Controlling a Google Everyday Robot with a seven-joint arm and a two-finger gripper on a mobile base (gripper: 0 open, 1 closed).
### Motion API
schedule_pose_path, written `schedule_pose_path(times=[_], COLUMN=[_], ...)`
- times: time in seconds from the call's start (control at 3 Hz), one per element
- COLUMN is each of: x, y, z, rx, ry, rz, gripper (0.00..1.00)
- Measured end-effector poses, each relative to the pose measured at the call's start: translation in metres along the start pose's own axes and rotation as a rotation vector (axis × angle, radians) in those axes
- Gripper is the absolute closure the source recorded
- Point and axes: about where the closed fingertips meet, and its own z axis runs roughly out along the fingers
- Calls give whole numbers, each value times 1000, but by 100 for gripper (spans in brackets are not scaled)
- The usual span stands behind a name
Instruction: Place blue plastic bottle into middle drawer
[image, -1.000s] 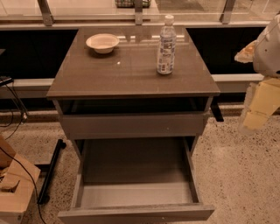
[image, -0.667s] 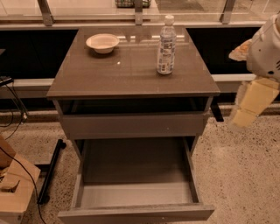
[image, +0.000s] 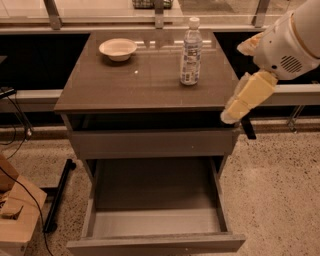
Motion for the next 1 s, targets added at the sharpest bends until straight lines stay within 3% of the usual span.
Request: schedule_pose_path(times=[0.33,1.0], x=[-13,-15], y=[-34,-42], z=[22,30], rx=[-10,2], ry=[-106,-136], rz=[43,70], gripper=[0,0])
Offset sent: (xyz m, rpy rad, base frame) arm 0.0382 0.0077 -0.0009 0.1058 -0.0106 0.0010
